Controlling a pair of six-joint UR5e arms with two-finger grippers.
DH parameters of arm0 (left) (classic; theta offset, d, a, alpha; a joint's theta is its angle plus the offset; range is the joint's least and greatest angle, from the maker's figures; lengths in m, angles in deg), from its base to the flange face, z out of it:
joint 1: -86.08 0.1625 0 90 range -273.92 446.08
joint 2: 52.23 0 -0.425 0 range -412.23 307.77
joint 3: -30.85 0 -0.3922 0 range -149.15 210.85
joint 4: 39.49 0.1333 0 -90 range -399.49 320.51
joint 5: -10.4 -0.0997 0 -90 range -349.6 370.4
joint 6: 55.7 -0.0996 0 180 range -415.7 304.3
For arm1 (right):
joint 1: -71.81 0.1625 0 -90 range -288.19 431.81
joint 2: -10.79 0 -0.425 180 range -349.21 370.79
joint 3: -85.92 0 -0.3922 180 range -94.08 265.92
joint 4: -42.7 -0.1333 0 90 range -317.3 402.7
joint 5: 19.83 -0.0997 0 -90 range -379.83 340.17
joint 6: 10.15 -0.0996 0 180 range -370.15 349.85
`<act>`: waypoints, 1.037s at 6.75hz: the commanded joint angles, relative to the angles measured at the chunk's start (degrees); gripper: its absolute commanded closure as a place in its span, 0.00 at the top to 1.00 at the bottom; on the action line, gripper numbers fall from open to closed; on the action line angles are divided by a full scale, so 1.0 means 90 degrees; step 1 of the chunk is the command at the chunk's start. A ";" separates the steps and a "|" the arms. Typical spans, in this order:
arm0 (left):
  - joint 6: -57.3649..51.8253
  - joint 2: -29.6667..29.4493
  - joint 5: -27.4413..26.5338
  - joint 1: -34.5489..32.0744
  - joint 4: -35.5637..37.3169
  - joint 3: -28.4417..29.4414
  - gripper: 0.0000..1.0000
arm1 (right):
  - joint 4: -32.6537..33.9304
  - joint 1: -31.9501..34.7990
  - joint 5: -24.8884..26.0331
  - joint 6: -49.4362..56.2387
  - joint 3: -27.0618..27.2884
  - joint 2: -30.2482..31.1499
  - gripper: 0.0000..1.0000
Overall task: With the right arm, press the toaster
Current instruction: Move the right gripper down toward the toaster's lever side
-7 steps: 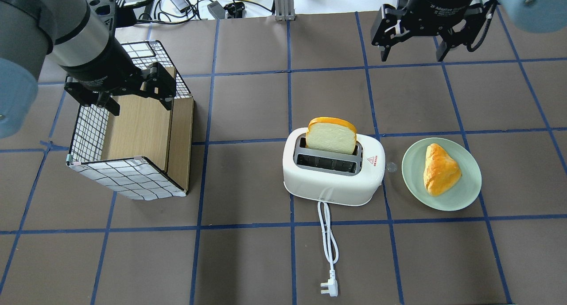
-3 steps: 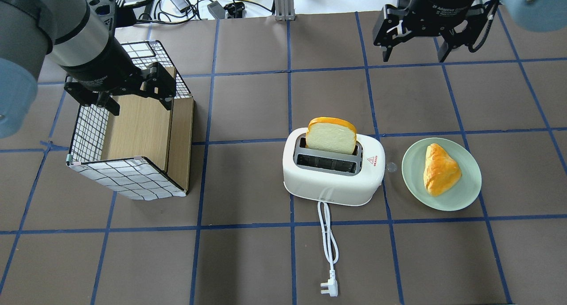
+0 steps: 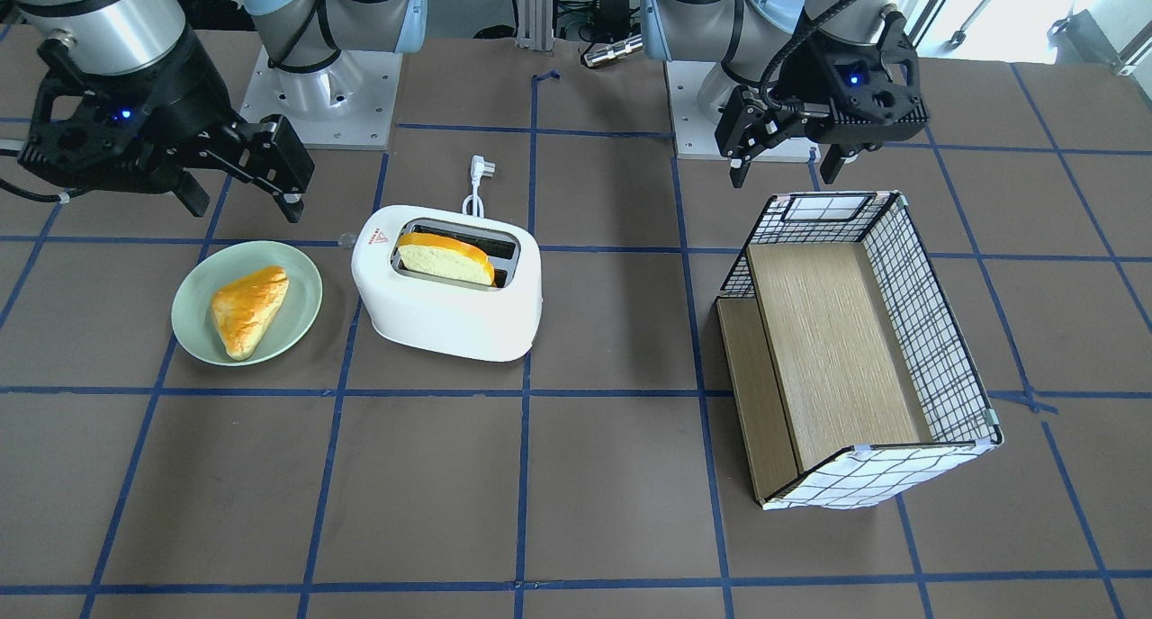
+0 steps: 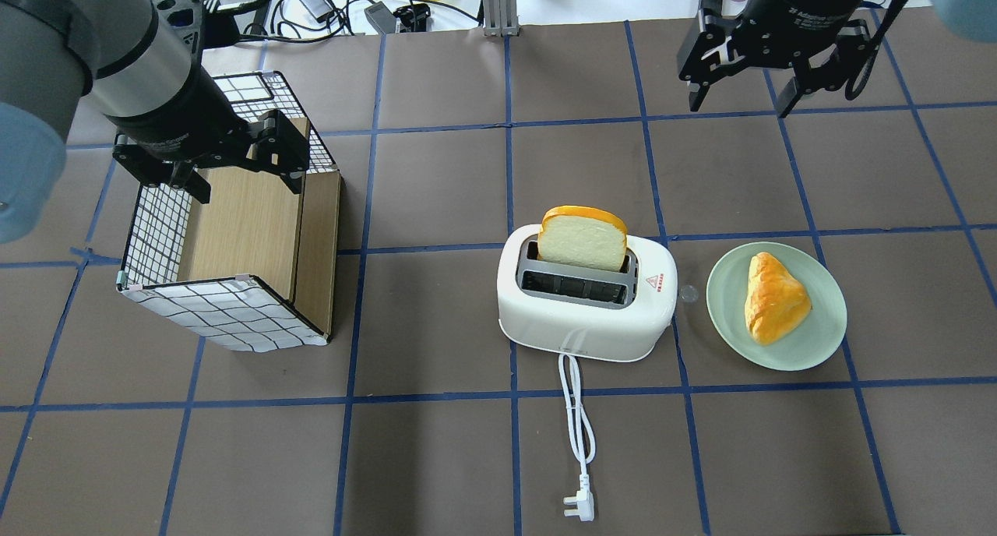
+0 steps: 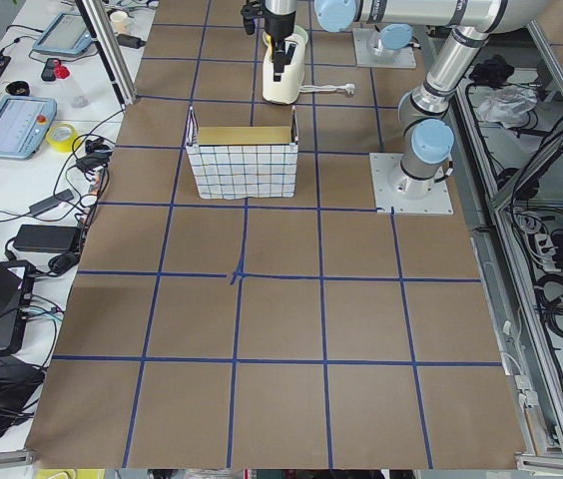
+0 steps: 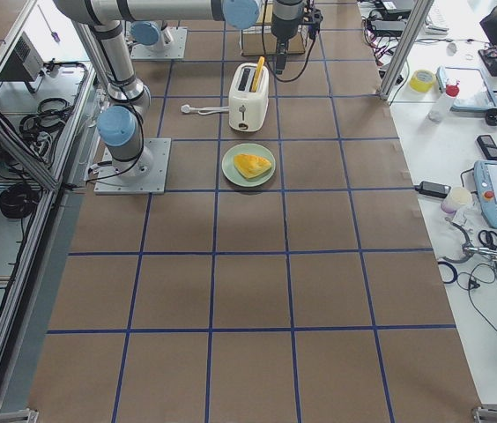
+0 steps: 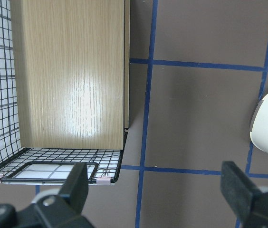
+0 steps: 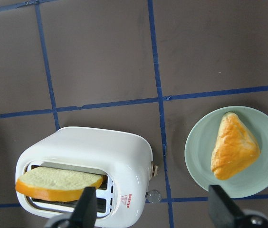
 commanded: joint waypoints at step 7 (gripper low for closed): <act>0.0000 0.0000 0.0000 0.0000 0.0000 0.0000 1.00 | -0.1994 -0.2244 -0.3039 0.5940 0.2502 -0.0013 0.00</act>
